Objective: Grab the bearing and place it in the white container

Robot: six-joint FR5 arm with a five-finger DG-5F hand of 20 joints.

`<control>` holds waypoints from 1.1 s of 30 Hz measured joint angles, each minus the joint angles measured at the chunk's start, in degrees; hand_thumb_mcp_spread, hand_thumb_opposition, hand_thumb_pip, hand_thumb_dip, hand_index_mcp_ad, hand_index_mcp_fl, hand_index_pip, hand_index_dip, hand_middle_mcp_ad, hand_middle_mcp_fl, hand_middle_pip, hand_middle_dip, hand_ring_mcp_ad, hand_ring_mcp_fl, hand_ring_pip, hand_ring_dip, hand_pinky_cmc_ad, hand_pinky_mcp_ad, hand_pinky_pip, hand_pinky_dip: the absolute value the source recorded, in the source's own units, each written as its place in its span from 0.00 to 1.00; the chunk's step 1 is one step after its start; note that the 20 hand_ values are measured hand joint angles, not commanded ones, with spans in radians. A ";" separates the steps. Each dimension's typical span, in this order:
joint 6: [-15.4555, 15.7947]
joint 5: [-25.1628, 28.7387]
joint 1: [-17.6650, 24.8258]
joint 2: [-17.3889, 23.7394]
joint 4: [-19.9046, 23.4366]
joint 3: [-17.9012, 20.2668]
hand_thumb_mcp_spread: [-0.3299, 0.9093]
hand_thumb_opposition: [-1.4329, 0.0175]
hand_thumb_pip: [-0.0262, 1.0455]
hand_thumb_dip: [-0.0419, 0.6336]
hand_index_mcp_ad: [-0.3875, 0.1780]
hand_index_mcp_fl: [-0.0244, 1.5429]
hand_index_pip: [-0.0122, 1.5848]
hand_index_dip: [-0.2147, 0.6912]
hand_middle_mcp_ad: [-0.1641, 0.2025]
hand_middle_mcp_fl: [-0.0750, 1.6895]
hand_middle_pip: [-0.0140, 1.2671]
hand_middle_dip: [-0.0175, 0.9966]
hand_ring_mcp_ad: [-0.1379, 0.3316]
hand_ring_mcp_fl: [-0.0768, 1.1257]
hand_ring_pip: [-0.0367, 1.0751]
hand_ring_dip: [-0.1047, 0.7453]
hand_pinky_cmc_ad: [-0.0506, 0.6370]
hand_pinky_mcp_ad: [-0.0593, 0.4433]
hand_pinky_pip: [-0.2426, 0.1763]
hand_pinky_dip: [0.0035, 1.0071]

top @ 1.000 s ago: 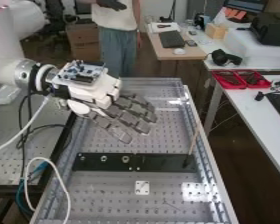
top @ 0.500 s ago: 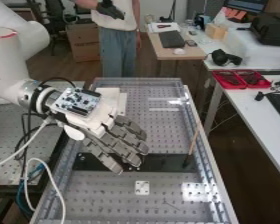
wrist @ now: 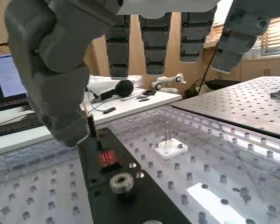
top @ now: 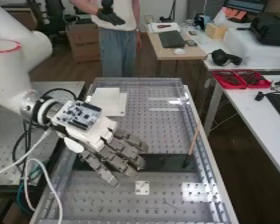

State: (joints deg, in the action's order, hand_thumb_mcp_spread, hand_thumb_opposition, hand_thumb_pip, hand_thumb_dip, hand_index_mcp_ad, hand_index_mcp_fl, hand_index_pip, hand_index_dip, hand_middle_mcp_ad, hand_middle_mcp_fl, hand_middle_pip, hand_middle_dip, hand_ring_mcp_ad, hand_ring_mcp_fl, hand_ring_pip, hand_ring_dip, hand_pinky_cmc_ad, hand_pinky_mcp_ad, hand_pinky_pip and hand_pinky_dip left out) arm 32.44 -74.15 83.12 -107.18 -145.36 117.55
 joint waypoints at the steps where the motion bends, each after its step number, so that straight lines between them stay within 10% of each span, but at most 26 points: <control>1: 0.08 -0.04 -0.06 -0.21 0.10 -0.01 0.62 0.45 0.52 0.43 0.55 0.01 0.38 0.37 0.71 0.08 0.11 0.37 0.67 0.06 0.12 0.24 0.56 0.70 0.44 0.18; 15: 2.29 -4.02 -1.29 -3.57 2.42 -0.47 0.62 0.45 0.53 0.43 0.55 0.01 0.77 0.41 0.72 0.04 0.11 0.27 0.66 0.05 0.12 0.24 0.56 0.70 0.44 0.18; 33: 7.44 -11.23 -4.24 -5.90 4.19 -1.52 0.65 0.42 0.55 0.45 0.52 0.01 0.89 0.48 0.70 0.05 0.11 0.26 0.61 0.05 0.12 0.24 0.56 0.69 0.44 0.18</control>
State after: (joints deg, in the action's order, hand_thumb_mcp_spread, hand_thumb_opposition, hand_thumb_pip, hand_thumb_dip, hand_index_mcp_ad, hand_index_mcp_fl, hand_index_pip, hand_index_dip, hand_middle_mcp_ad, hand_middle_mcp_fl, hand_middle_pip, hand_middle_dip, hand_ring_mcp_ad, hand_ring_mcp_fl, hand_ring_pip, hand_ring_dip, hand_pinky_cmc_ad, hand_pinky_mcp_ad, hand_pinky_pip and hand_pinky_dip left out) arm 39.88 -85.38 78.89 -113.08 -141.18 116.03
